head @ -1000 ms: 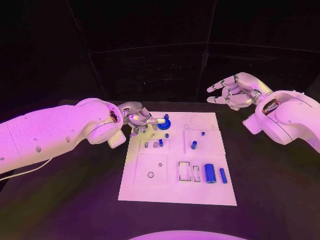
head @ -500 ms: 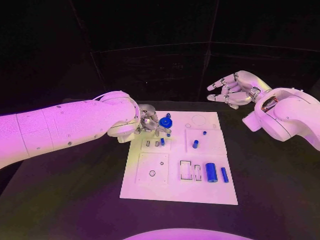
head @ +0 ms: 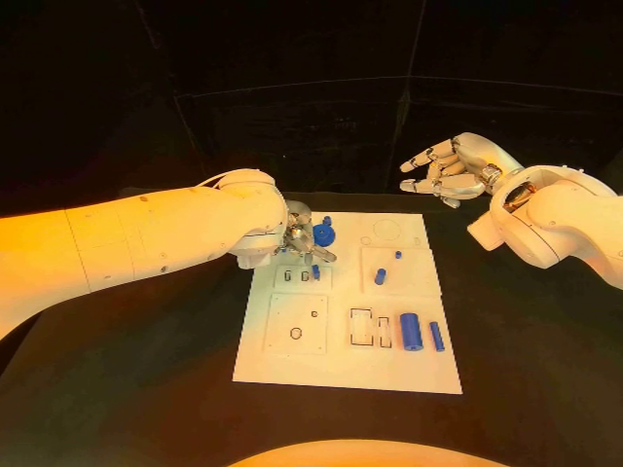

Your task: Assemble the parts on the task board

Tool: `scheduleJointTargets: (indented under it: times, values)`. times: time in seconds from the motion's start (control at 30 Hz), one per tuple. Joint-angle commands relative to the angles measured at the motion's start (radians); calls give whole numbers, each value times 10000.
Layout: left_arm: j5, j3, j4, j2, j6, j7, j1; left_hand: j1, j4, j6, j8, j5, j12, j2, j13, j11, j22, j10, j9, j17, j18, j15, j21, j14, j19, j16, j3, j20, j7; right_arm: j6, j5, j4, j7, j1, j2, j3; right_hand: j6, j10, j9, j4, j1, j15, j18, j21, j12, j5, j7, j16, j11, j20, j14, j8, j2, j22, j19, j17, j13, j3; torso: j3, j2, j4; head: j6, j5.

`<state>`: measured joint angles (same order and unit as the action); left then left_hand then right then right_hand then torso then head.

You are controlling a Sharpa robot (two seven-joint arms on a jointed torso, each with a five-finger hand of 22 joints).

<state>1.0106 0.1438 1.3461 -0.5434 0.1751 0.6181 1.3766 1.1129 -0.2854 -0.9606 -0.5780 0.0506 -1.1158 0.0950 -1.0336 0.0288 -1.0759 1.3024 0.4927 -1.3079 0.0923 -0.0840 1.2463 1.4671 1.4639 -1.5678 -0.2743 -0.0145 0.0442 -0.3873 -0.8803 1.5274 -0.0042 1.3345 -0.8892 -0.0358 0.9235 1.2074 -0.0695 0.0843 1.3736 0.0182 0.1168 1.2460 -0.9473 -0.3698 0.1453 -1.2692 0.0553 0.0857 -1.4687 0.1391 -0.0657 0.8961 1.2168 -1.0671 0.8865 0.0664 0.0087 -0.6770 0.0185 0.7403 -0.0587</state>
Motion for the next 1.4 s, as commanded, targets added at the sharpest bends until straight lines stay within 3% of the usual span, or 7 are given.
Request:
scheduleJointTargets:
  times: [0.03, 0.3, 0.73, 1.0, 1.4]
  values:
    - [183, -1, -122, 89, 771, 285, 20, 38, 16, 86, -58, -28, -55, 95, -6, -11, -17, 29, 39, -2629, -83, -77, 76, 1037, 37, -30, -53, 18, -4, -53, -32, -19, -5, 26, -5, 7, -63, -78, 15, 49, -27, 52, 137, -69, 55, -51, 1, 34, -17, -2, -11, 16, -50, -22, -44, 8, -20, -40, -10, -1, 10, 37, -3]
    - [195, -1, -295, 209, 1057, 355, 23, 96, 28, 120, -94, -28, -65, 117, -16, -14, -40, 15, 83, -2629, -84, -71, 97, 1037, 19, -30, -68, 14, -1, -65, -32, -71, -30, 26, 24, 7, -75, -76, 15, 63, -40, 50, 136, -77, 53, -59, 2, 38, -16, -1, -14, 19, -56, -26, -39, 4, -22, -50, -2, -10, 9, 82, -2]
    - [196, 5, -703, 498, 1250, 324, 18, 175, 51, 165, -128, -26, -71, 151, -25, -21, -70, -3, 127, -2629, -85, -63, 121, 1037, -2, -30, -74, 6, 6, 9, -32, -147, -64, 25, 117, 6, -82, -62, 12, 81, -46, 51, 133, -80, 36, -82, 2, 27, -17, -1, -25, 28, -46, -15, -24, -30, -13, -51, -23, -14, 9, 141, -17]
    - [195, 88, -957, 669, 1274, 292, 9, 142, 8, 196, -164, -29, -99, 148, -57, -27, -152, -3, 172, -2629, -94, -57, 180, 1037, -9, -30, -139, -1, 11, 42, -32, -173, -78, 25, 163, 6, -82, -62, 12, 81, -46, 51, 133, -80, 36, -82, 2, 27, -17, -1, -25, 28, -46, -15, -24, -30, -13, -51, -6, -11, 12, 180, -25]
    - [195, 147, -1208, 851, 1466, 320, -42, -42, -39, 223, -234, -34, -191, 102, -157, -19, -299, 36, 252, -2629, -109, -61, 289, 1037, -14, -30, -334, -4, 1, 68, -32, -220, -69, 24, 239, 6, -93, -53, 7, 127, -85, 50, 133, -102, 33, -86, 2, 47, -14, -1, -32, 45, -45, -33, -15, -20, -27, -73, -9, -10, 11, 217, -32]
